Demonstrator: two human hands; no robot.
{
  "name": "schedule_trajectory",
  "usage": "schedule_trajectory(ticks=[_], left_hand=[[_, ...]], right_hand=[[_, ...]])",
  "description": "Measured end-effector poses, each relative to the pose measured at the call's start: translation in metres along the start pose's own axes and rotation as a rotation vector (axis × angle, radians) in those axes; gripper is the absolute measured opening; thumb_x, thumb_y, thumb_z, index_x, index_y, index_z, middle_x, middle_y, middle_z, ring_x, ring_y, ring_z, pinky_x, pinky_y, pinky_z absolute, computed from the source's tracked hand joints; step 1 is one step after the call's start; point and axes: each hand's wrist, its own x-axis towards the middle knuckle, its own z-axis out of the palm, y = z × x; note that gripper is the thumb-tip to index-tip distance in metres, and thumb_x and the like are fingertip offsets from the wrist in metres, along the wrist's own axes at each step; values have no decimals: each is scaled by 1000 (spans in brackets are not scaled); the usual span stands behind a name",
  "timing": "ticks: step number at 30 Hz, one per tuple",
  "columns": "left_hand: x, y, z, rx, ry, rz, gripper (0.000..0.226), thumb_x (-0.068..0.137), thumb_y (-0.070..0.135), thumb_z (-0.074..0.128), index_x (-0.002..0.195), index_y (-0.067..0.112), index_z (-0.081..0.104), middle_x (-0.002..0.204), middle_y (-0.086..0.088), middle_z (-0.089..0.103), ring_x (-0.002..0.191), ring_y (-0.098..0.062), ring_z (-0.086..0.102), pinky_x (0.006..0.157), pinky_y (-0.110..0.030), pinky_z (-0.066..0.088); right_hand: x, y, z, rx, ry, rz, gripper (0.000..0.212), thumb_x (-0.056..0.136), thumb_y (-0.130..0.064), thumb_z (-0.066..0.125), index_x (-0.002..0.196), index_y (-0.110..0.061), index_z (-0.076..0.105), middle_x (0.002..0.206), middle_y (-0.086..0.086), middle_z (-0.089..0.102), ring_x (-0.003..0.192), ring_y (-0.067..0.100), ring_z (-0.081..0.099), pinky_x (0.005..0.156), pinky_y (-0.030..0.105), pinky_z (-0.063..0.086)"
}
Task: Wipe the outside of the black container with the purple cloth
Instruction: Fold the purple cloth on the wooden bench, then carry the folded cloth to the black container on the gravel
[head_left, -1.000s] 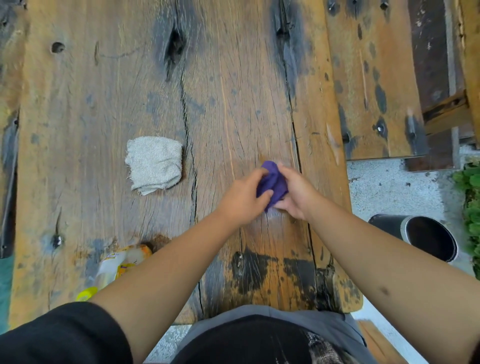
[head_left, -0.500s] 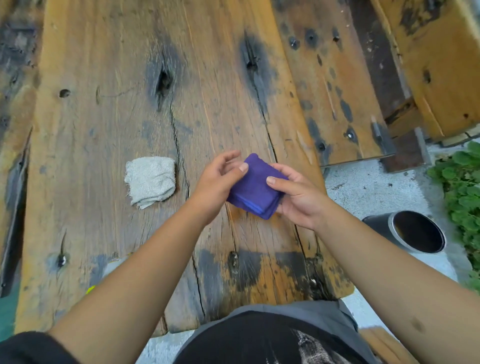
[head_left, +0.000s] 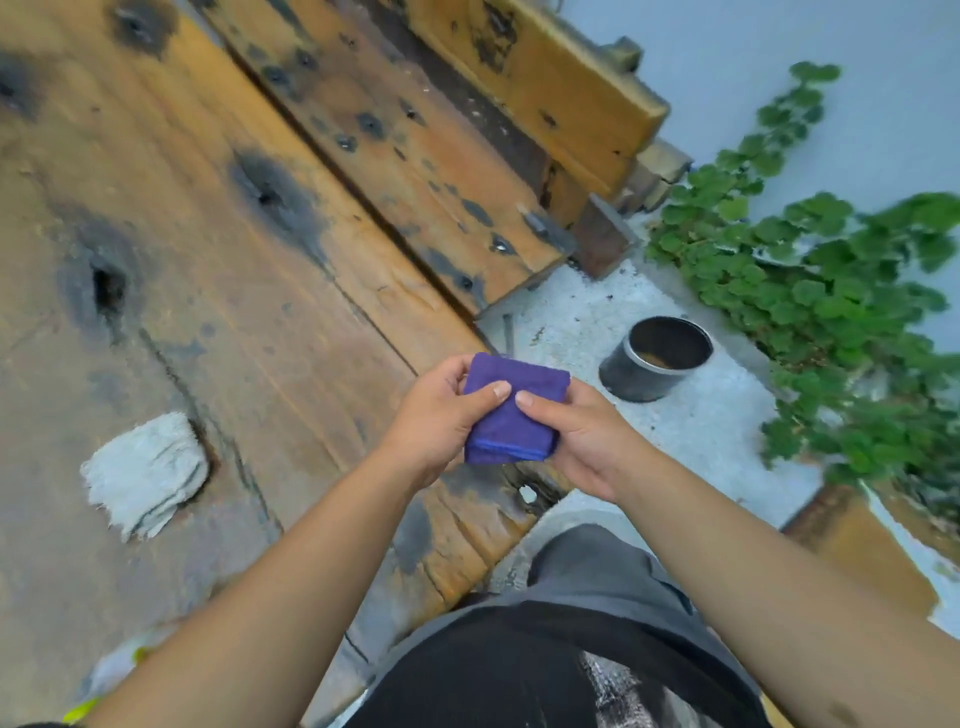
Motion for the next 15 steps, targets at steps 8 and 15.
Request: schedule_trajectory(ticks=[8, 15], left_hand=[[25, -27, 117, 109, -216, -121, 31, 92, -8, 62, 116, 11, 60, 101, -15, 73, 83, -24, 71, 79, -41, 58], [87, -46, 246, 161, -314, -232, 31, 94, -7, 60, 121, 10, 60, 93, -14, 75, 76, -24, 74, 68, -38, 62]], right_hand=[[-50, -9, -110, 2, 401, -125, 31, 91, -5, 65, 120, -8, 53, 118, 16, 68, 106, 35, 67, 85, 54, 56], [-59, -44, -245, 49, 447, -185, 27, 91, -6, 66, 117, -10, 61, 111, 14, 72, 101, 34, 69, 84, 53, 56]])
